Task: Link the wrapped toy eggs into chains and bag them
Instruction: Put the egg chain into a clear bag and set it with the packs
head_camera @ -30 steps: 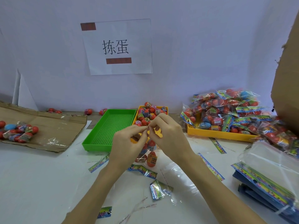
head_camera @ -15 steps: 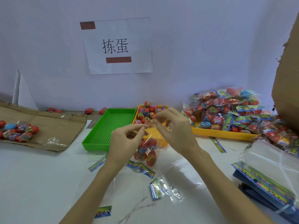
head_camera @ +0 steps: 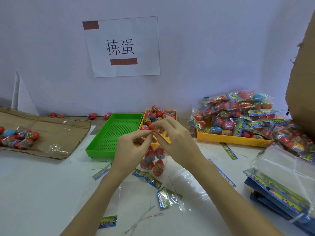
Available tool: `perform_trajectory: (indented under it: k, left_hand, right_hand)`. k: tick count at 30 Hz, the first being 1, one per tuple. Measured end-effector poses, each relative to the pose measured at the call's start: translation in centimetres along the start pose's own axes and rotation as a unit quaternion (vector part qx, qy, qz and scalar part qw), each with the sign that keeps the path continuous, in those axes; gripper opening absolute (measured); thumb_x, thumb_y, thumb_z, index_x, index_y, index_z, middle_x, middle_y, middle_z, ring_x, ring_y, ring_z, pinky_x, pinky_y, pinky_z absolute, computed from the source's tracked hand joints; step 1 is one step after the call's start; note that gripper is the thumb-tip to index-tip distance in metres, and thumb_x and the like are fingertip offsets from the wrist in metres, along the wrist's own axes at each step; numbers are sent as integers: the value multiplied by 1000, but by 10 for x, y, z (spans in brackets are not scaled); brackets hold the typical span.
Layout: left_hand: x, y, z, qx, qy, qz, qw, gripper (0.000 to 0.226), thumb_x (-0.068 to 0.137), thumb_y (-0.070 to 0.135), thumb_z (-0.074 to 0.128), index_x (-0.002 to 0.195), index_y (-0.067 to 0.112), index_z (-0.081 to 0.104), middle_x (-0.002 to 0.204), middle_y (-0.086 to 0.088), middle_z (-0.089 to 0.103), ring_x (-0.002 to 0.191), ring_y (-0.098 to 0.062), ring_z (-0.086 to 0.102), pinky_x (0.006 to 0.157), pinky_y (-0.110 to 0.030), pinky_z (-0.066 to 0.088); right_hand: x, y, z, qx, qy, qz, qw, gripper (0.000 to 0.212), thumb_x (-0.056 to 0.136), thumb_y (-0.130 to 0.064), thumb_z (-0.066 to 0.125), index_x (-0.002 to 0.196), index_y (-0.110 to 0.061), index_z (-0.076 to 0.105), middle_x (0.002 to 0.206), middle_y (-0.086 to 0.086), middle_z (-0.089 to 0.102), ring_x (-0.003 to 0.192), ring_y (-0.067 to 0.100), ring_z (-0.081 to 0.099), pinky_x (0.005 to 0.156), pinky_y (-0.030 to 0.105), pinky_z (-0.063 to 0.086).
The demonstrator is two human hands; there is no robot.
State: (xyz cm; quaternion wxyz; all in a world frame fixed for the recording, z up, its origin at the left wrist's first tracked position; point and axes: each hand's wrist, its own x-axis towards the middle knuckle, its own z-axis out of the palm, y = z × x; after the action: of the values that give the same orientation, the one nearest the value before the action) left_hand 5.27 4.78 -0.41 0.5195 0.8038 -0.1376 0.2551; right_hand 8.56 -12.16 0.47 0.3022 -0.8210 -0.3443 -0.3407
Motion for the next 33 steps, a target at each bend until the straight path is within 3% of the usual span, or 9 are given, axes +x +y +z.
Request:
perform_trajectory:
  k: [3,8,16,23,28,33]
  left_hand:
    - [1,-1,0,-6,11,-19,1000,30,97,8,71,99,37,76,81,15,78,73,-12,72,70,-31,61]
    - [0,-4,1,18,8,-17,1000,16,97,8,71,103,19,80,83,11,78,75,-11,72,72,-33,62]
    - [-1,-4,0,77,-2,52,996,19,97,9,72,99,27,78,84,19,74,76,-7,70,69,-19,56]
    - [-1,-5,0,93,-15,88,992,17,94,7,73,102,19,82,89,22,74,77,-8,70,69,-22,57]
    - [0,-7,-1,64,-6,37,997,19,95,8,73,101,24,81,86,18,76,77,-10,72,72,-26,59]
    - [0,-2,-3,58,-20,33,998,26,96,8,72,98,33,76,83,16,77,78,-8,72,71,-20,58]
  right_hand:
    - [0,0,2,11,12,17,1000,15,97,-17,70,109,-9,68,106,4,64,86,6,55,78,19,53]
    - [-1,-1,5,9,-4,25,1000,13,95,-14,72,106,-8,75,106,7,66,93,15,65,82,19,54]
    - [1,-1,-1,15,-19,22,999,10,95,-7,71,102,-5,77,98,7,66,86,15,62,76,20,53]
    - [3,-2,-10,10,-25,26,999,3,89,-3,74,88,-5,71,90,5,61,72,14,56,67,31,54]
    - [5,-2,-16,53,-59,24,997,9,93,-9,74,100,-4,76,99,6,66,82,13,61,76,25,55]
    - [7,-4,-17,50,-63,32,996,11,93,-7,72,102,-2,77,101,10,69,86,19,64,79,33,58]
